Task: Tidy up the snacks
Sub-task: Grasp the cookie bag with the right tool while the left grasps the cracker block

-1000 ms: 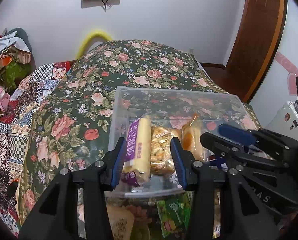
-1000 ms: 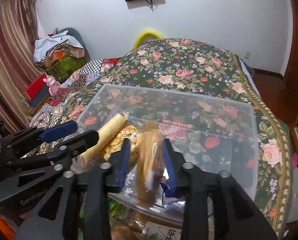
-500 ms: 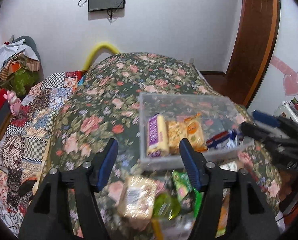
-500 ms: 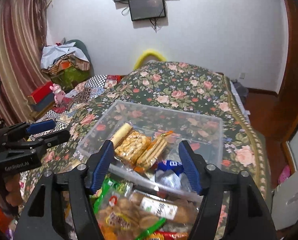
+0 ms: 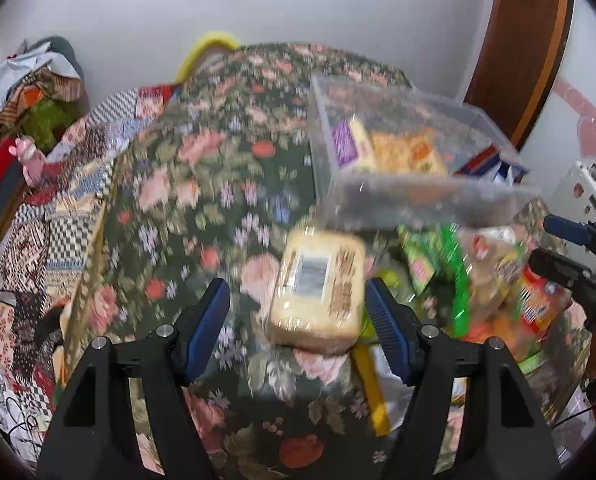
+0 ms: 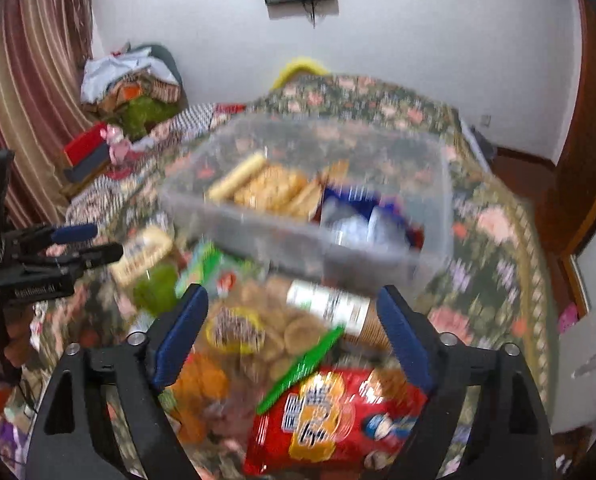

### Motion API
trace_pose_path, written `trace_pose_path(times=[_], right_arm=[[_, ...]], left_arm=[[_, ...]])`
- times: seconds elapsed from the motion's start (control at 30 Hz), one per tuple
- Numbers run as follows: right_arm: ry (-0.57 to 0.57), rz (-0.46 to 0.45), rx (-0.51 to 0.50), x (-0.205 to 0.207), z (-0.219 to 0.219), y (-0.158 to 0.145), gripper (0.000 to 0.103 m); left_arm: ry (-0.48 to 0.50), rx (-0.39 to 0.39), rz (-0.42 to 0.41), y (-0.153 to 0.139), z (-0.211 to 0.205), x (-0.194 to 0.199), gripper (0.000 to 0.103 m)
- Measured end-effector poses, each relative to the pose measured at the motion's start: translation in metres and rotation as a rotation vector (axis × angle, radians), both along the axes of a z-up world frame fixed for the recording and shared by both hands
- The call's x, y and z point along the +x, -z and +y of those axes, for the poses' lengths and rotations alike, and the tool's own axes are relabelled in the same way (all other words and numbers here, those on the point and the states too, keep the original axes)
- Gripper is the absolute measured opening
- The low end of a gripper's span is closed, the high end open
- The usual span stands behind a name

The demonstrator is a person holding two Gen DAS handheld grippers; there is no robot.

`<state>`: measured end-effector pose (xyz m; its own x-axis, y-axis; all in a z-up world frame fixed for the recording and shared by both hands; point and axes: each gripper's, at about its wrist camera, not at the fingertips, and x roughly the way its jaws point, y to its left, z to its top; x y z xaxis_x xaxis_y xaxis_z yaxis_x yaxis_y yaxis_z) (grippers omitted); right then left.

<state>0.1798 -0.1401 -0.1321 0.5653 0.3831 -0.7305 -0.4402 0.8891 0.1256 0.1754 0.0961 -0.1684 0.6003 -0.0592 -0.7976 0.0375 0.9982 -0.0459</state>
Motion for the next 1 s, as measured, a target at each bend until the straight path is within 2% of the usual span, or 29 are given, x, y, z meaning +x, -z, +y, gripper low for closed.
trace_pose_path(times=[0.2,0.3,0.47,0.57,0.63,0.67,0.73,0.77,0.8,1.0], right_arm=[[-0.017,0.113,0.012,0.008,0.009,0.026,0.085],[-0.023,0.124,0.016,0.013,0.015,0.027,0.087],[-0.037,0.134,0.017,0.015,0.027,0.032,0.09],[-0.041,0.136,0.014,0.013,0.029,0.037,0.097],[-0.042,0.125,0.005,0.012,0.03,0.037,0.097],[-0.043,0.117,-0.002,0.011,0.031,0.037,0.097],[-0.047,0.105,-0.008,0.01,0.031,0.036,0.094],[-0.053,0.104,-0.001,0.01,0.031,0.036,0.086],[-0.058,0.107,0.005,0.01,0.03,0.035,0.069],[-0.084,0.106,0.048,0.007,0.025,0.033,0.049]], left_arm=[[0.018,-0.02,0.016,0.015,-0.001,0.001,0.07],[0.023,-0.036,0.027,0.018,-0.003,0.007,0.07],[0.004,-0.007,0.056,0.033,-0.008,0.02,0.07],[-0.008,-0.037,0.074,0.04,-0.005,0.026,0.07],[-0.013,-0.045,0.066,0.042,-0.004,0.027,0.066],[-0.008,-0.051,0.061,0.042,-0.005,0.027,0.059],[-0.008,-0.035,0.052,0.043,-0.008,0.026,0.059],[-0.008,-0.027,0.045,0.042,-0.009,0.024,0.058],[-0.008,-0.019,0.041,0.042,-0.01,0.023,0.058],[-0.018,-0.016,0.022,0.035,-0.011,0.01,0.056]])
